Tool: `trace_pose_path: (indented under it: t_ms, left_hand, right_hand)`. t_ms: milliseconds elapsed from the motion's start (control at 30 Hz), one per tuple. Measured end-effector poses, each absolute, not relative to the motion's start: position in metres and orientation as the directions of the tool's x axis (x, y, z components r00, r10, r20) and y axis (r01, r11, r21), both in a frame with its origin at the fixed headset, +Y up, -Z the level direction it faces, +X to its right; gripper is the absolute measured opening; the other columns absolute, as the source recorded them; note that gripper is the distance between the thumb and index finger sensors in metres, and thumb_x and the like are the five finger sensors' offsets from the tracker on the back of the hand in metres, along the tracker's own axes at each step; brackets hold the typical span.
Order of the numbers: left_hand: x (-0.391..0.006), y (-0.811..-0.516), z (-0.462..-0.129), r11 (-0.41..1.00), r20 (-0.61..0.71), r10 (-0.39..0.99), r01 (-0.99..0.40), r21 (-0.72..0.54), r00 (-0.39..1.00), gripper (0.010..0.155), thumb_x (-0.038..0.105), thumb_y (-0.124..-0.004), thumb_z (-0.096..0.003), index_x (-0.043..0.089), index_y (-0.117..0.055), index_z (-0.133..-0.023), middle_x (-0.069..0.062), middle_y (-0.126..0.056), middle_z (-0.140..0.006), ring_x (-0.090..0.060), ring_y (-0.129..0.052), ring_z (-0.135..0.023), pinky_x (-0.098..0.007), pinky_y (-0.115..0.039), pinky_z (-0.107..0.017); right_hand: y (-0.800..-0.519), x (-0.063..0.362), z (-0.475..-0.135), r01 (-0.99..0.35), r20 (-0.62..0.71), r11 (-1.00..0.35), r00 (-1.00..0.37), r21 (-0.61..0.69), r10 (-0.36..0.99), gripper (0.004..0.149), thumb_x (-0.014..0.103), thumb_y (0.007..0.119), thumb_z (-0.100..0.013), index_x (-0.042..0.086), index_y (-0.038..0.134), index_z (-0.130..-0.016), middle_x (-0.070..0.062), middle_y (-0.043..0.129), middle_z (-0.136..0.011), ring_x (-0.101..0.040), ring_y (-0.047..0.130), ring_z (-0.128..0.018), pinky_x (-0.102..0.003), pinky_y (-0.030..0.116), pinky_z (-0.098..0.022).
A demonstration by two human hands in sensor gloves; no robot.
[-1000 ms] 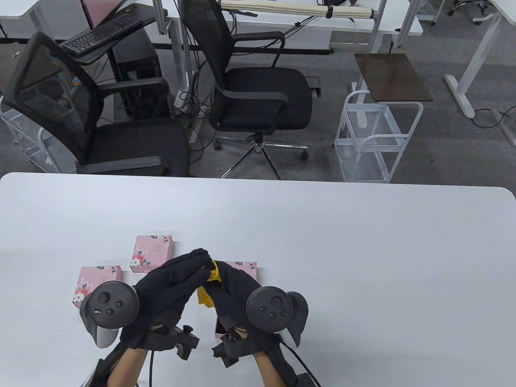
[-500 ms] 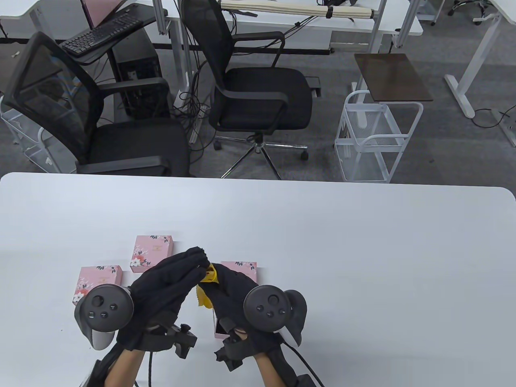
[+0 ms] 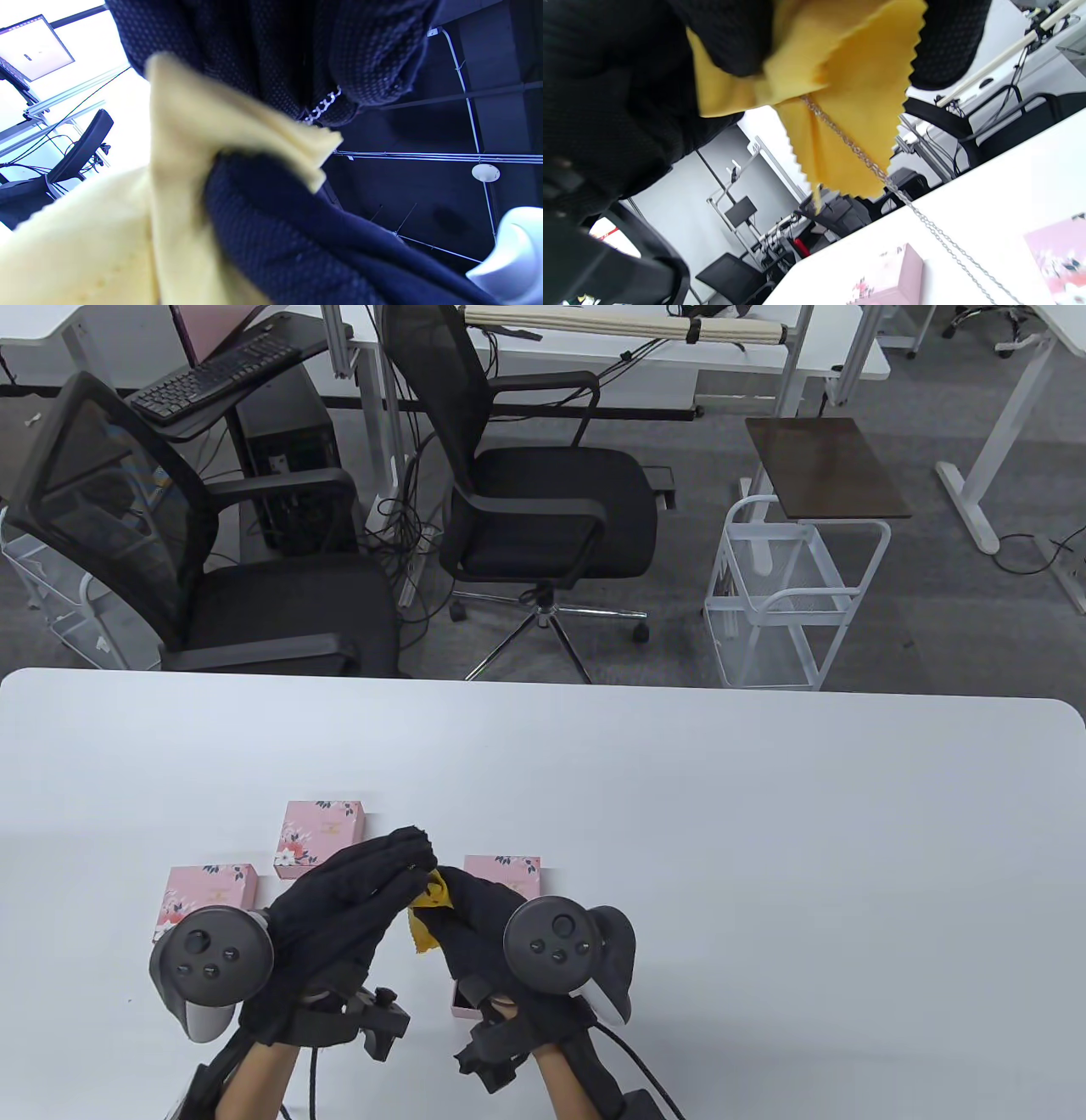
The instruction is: Dust necklace
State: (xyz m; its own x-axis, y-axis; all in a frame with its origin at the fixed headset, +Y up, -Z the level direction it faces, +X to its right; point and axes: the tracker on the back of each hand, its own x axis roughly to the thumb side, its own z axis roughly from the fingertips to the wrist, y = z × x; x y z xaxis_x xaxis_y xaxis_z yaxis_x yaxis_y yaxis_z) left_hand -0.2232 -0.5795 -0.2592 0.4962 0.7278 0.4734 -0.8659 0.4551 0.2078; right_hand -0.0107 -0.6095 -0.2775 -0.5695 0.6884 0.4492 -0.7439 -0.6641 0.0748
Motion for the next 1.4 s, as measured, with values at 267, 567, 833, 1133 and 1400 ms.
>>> trace_pose_path:
  t_ms: [267, 567, 833, 1133, 1400]
  left_hand:
    - [-0.225, -0.577, -0.258, 0.443, 0.489, 0.728, -0.874, 0.200, 0.481, 0.037, 0.048, -0.087, -0.0515, 0.031, -0.095, -0.083, -0.001, -0.101, -0.090, -0.022, -0.098, -0.081, -0.049, -0.081, -0.061]
    - [-0.228, -0.576, -0.257, 0.428, 0.500, 0.726, -0.880, 0.209, 0.472, 0.037, 0.048, -0.087, -0.0515, 0.031, -0.096, -0.083, -0.001, -0.102, -0.088, -0.022, -0.099, -0.079, -0.048, -0.082, -0.060]
    - [-0.232, -0.574, -0.255, 0.407, 0.505, 0.732, -0.888, 0.213, 0.457, 0.037, 0.048, -0.087, -0.0516, 0.031, -0.095, -0.083, 0.000, -0.102, -0.088, -0.021, -0.099, -0.079, -0.048, -0.082, -0.059]
    - [-0.234, -0.574, -0.254, 0.392, 0.511, 0.730, -0.890, 0.232, 0.454, 0.037, 0.048, -0.087, -0.0513, 0.030, -0.096, -0.082, 0.000, -0.104, -0.085, -0.021, -0.100, -0.077, -0.047, -0.083, -0.058]
    - [-0.234, -0.573, -0.254, 0.389, 0.512, 0.731, -0.892, 0.231, 0.451, 0.037, 0.048, -0.087, -0.0514, 0.030, -0.096, -0.083, 0.000, -0.103, -0.085, -0.020, -0.100, -0.077, -0.047, -0.083, -0.058]
  right_hand:
    - [-0.612, -0.008, -0.279, -0.735, 0.425, -0.678, -0.612, 0.007, 0.667, 0.040, 0.037, 0.078, -0.063, 0.009, 0.080, -0.091, -0.015, 0.097, -0.073, -0.036, 0.097, -0.055, -0.053, 0.078, -0.052]
    - [-0.618, -0.018, -0.281, -0.681, 0.426, -0.725, -0.628, 0.105, 0.652, 0.040, 0.033, 0.077, -0.064, 0.008, 0.077, -0.096, -0.016, 0.094, -0.079, -0.037, 0.096, -0.060, -0.054, 0.077, -0.054]
    - [-0.620, -0.023, -0.282, -0.649, 0.425, -0.749, -0.645, 0.135, 0.635, 0.042, 0.027, 0.074, -0.065, 0.007, 0.070, -0.102, -0.021, 0.087, -0.090, -0.043, 0.092, -0.069, -0.056, 0.074, -0.056]
    - [-0.637, -0.031, -0.289, -0.604, 0.399, -0.781, -0.685, 0.157, 0.610, 0.040, 0.041, 0.074, -0.064, 0.011, 0.081, -0.088, -0.013, 0.097, -0.069, -0.035, 0.097, -0.052, -0.052, 0.079, -0.049]
    - [-0.639, -0.034, -0.290, -0.575, 0.431, -0.794, -0.677, 0.196, 0.596, 0.041, 0.027, 0.074, -0.065, 0.010, 0.071, -0.101, -0.018, 0.089, -0.087, -0.040, 0.092, -0.067, -0.054, 0.076, -0.056]
